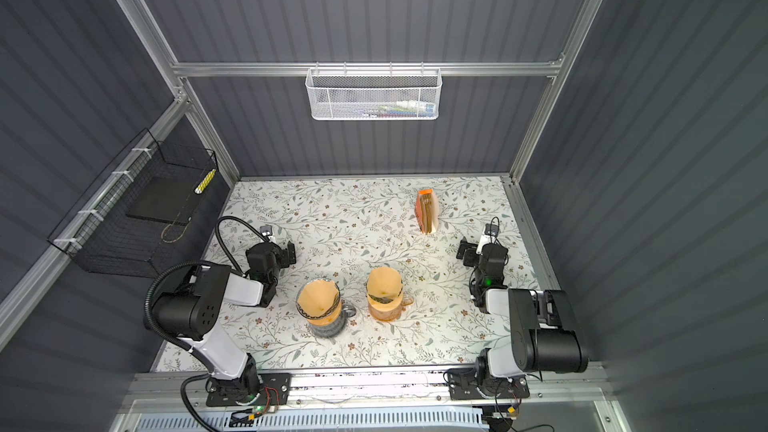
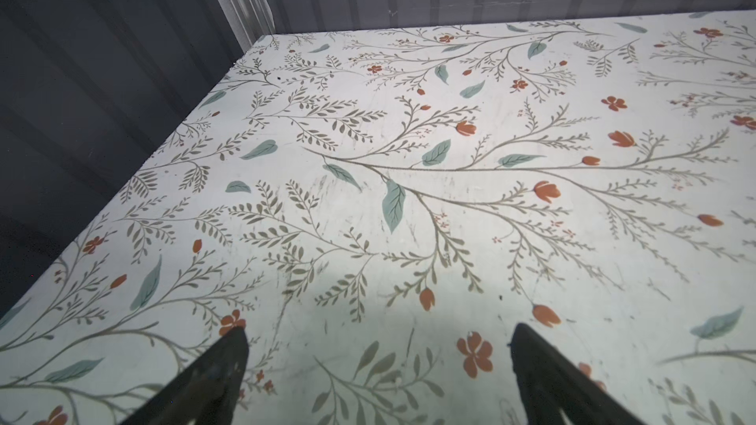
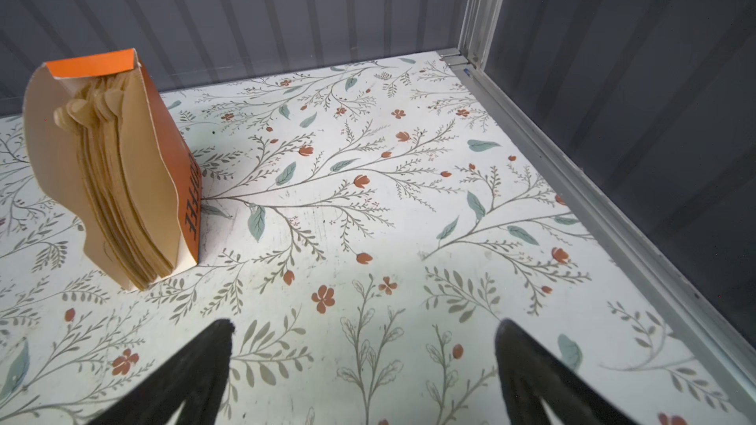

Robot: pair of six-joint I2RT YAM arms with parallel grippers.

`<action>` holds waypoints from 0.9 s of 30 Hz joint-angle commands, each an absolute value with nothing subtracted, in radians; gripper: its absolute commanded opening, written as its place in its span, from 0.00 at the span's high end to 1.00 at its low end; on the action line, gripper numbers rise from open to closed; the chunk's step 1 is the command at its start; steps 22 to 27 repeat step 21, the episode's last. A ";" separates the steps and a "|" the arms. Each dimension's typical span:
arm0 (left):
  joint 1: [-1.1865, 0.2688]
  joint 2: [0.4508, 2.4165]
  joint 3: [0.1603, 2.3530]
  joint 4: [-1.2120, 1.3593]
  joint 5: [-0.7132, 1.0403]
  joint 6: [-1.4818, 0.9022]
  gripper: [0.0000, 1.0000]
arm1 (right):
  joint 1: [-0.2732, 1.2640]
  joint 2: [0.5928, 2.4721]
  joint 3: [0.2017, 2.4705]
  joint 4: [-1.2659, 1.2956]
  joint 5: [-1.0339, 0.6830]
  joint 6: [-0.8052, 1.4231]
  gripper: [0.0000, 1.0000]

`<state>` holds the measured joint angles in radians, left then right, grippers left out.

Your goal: Place the coffee filter in the dripper

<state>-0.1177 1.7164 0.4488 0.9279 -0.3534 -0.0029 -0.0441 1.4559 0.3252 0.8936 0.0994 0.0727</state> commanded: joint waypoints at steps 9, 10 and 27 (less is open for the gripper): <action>-0.109 1.716 0.459 0.935 -0.330 0.003 0.00 | -0.051 1.459 0.324 0.977 0.058 0.057 0.01; -0.109 1.716 0.460 0.932 -0.330 0.003 0.00 | -0.051 1.459 0.324 0.977 0.058 0.058 0.01; -0.085 1.717 0.469 0.914 -0.267 0.000 0.00 | -0.051 1.459 0.324 0.977 0.057 0.057 0.01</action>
